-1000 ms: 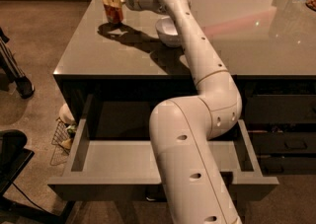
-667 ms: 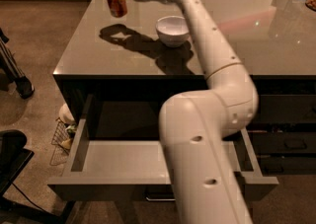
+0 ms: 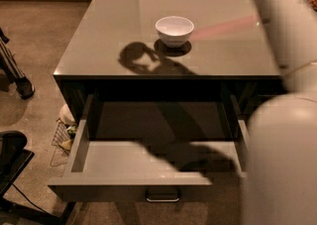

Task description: Place coke can into top drawer

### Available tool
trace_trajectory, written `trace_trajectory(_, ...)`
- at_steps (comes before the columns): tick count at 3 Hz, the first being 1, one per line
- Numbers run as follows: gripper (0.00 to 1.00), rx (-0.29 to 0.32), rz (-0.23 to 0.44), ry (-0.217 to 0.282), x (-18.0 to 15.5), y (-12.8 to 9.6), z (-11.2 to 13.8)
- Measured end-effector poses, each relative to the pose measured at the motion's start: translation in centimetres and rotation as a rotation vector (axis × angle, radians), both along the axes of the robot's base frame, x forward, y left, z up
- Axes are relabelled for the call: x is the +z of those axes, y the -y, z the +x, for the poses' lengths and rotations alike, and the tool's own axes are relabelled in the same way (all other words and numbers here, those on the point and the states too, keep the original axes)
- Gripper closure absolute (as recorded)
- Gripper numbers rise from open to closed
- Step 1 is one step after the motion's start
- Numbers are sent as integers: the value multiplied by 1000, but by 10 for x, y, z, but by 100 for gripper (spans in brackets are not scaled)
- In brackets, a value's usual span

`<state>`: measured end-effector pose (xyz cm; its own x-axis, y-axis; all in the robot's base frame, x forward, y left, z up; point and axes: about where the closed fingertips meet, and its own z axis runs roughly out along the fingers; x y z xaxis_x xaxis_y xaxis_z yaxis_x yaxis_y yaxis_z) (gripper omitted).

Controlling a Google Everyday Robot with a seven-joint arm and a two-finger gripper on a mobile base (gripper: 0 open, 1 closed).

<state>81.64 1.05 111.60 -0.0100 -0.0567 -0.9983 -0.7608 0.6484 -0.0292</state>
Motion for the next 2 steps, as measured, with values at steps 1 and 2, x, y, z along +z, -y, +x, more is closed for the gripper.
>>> trace_trajectory(1, 100, 6, 90, 32, 45, 34, -88)
trace_trajectory(2, 100, 129, 74, -59, -27, 23, -135)
